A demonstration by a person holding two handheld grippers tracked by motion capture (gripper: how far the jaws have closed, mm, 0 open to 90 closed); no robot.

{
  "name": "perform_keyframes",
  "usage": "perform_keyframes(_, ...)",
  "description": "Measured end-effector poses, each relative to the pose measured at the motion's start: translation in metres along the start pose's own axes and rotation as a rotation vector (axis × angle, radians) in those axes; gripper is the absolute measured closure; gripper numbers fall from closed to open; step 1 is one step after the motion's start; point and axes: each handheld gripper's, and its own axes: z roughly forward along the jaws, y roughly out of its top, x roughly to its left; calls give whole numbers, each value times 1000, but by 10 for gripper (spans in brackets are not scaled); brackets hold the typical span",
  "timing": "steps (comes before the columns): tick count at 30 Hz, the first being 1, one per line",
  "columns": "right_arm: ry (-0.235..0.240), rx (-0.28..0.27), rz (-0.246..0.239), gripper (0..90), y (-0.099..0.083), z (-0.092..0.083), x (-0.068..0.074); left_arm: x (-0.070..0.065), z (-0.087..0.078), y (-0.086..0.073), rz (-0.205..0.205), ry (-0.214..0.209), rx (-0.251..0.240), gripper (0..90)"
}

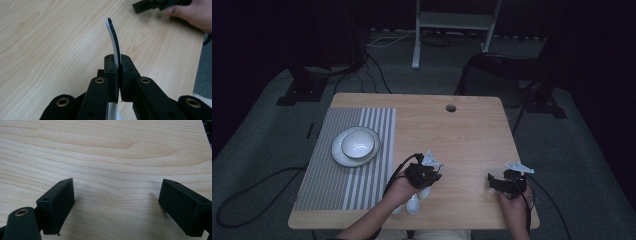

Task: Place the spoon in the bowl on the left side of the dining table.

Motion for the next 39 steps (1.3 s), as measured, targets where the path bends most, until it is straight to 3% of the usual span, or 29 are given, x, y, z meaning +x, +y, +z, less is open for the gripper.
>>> perform_keyframes(8,0,0,2,126,0,0,0,12,-15,-1,-23,17,-30,855)
perform_keyframes(28,0,0,2,126,0,0,0,50,-52,-11,-105,126,-118,854)
perform_keyframes(39,0,0,1,126,0,0,0,81,-80,-23,-167,193,-170,854)
